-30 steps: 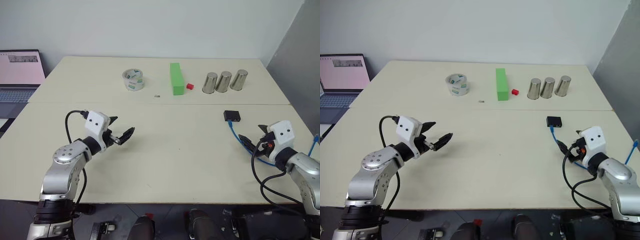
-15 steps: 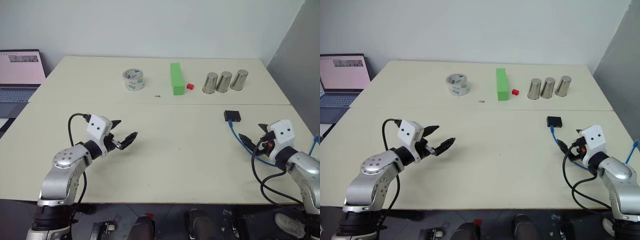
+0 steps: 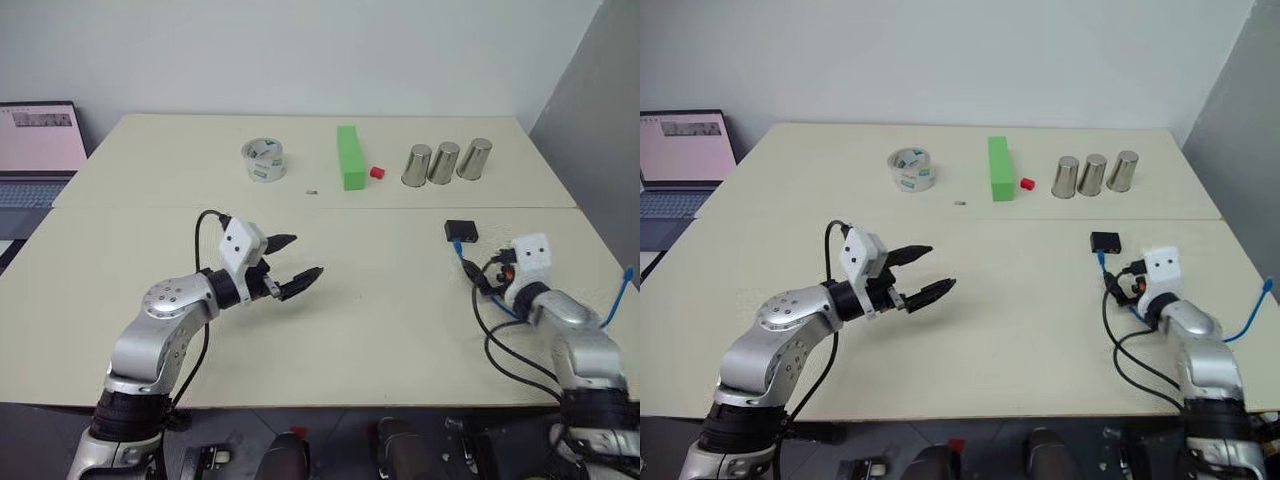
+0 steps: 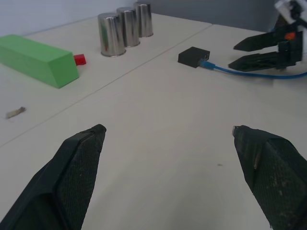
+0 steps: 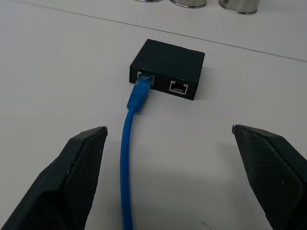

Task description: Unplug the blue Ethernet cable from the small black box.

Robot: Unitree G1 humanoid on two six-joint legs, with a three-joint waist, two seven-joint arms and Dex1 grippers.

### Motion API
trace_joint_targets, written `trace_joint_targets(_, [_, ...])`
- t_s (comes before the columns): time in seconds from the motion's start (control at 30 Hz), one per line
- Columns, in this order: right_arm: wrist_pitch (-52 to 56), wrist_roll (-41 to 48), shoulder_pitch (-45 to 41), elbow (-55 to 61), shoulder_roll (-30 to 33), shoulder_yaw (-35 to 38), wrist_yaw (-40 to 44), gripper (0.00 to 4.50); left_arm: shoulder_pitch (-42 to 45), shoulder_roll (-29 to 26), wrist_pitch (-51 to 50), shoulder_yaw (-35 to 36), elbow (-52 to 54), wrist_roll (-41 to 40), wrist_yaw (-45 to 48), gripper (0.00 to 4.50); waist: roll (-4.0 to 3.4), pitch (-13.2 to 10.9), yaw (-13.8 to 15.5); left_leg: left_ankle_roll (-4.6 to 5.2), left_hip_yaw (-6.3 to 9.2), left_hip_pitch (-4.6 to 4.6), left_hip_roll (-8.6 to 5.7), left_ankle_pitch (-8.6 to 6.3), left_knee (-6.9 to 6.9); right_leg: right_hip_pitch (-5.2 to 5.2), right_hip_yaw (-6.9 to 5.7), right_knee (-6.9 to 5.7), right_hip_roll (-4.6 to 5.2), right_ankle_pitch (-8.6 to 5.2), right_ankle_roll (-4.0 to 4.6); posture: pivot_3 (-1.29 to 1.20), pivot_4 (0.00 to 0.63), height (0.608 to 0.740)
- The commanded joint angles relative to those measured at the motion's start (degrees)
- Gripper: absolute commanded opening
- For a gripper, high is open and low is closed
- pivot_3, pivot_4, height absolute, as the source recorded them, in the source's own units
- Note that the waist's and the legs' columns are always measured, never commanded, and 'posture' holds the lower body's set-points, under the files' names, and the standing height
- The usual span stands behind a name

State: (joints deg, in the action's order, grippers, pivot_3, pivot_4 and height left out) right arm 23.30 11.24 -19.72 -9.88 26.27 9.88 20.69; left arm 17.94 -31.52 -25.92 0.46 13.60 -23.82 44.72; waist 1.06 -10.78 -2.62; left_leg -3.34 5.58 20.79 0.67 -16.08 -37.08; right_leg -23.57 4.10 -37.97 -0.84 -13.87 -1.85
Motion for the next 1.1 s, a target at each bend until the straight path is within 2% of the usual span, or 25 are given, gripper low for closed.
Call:
trace_joint_targets(0.03, [-2.0, -0.5, -3.7, -3.4, -1.7, 0.1, -1.6, 4.42, 1.3, 0.0, 1.4, 0.2, -0.2, 0.4, 0.3, 4.50, 0.00, 0.0, -0.1, 0.00, 0.02, 0.01, 0.00, 0.00, 0.03, -0.01, -0.01, 0.02, 0.00, 0.00, 0.01, 0.00, 0.150, 0.740])
trace_joint_targets(0.2, [-3.0, -3.2, -6.6, -7.6, -4.7, -1.2, -5.0, 4.42, 0.8, 0.0, 2.7, 0.4, -1.1, 0.9, 0.3, 4.50, 0.00, 0.0, -0.3, 0.00, 0.01, 0.04, 0.01, 0.00, 0.05, -0.04, -0.01, 0.03, 0.01, 0.04, 0.14, 0.00, 0.150, 0.740])
trace_joint_targets(0.23, [-3.2, -3.7, -7.1, -8.6, -5.1, -1.1, -6.2, 4.25, 0.6, 0.1, 3.1, 0.3, -1.2, 1.2, 0.2, 4.50, 0.00, 0.0, -0.3, 0.00, 0.00, 0.04, 0.01, 0.00, 0.05, -0.04, -0.01, 0.03, 0.01, 0.04, 0.14, 0.00, 0.150, 0.740])
trace_joint_targets(0.33, [-1.2, -4.0, -8.0, -9.0, -6.3, -1.4, -7.8, 3.64, 0.0, 0.1, 4.0, 0.2, -1.7, 1.5, 0.3, 4.50, 0.00, 0.0, -0.4, 0.00, 0.00, 0.04, 0.00, 0.00, 0.03, -0.04, 0.00, 0.03, 0.02, 0.03, 0.11, 0.00, 0.150, 0.740])
trace_joint_targets(0.43, [-0.1, -4.4, -7.9, -8.1, -6.6, -1.9, -8.3, 2.78, -0.2, 0.2, 4.5, 0.3, -2.2, 1.9, 0.2, 4.50, 0.00, 0.0, -0.5, 0.00, 0.02, 0.02, 0.01, 0.00, 0.02, -0.03, -0.01, -0.01, 0.01, 0.00, 0.06, 0.00, 0.150, 0.740])
trace_joint_targets(0.6, [1.1, -4.7, -7.3, -5.5, -6.3, -2.7, -8.1, 1.63, 0.2, 0.5, 4.7, 0.7, -3.2, 2.4, -0.7, 4.50, 0.00, 0.0, -0.4, 0.01, 0.04, 0.02, 0.00, 0.00, 0.00, -0.02, -0.02, -0.02, 0.01, 0.00, 0.02, 0.00, 0.150, 0.740])
trace_joint_targets(0.7, [1.3, -5.3, -6.8, -3.2, -5.1, -3.6, -6.8, 0.90, 0.5, 0.7, 4.9, 0.8, -4.3, 2.7, -1.2, 4.50, 0.00, 0.0, -0.4, 0.01, 0.04, 0.03, -0.01, 0.00, 0.02, -0.02, -0.02, 0.00, 0.01, 0.00, 0.03, 0.00, 0.150, 0.740])
trace_joint_targets(0.8, [-1.9, -6.6, -5.2, 1.9, -2.6, -7.1, -1.6, 0.19, 1.0, 0.7, 4.9, 0.9, -5.6, 2.8, -1.0, 4.50, 0.00, 0.0, -0.4, 0.01, 0.05, 0.05, 0.00, 0.00, 0.04, -0.04, -0.03, 0.01, 0.01, -0.01, 0.02, 0.00, 0.150, 0.740])
trace_joint_targets(0.97, [-17.3, -15.5, -2.4, 11.5, 5.0, -19.6, 8.6, 0.13, 1.8, 0.2, 2.9, 1.5, -7.6, 0.5, 1.1, 4.50, -0.04, 0.0, -0.8, 0.01, 0.01, 0.09, -0.01, 0.00, 0.06, -0.13, -0.01, 0.02, 0.01, -0.02, 0.01, 0.00, 0.150, 0.740])
trace_joint_targets(1.1, [-38.6, -25.1, -5.7, 10.7, 11.3, -27.4, 12.7, 0.13, 2.7, -0.9, -7.3, 3.1, -6.4, -10.7, 8.4, 4.50, -0.04, 0.0, -0.9, 0.01, 0.02, 0.07, 0.02, 0.00, 0.04, -0.13, -0.04, -0.01, -0.01, -0.02, 0.00, 0.00, 0.150, 0.740])
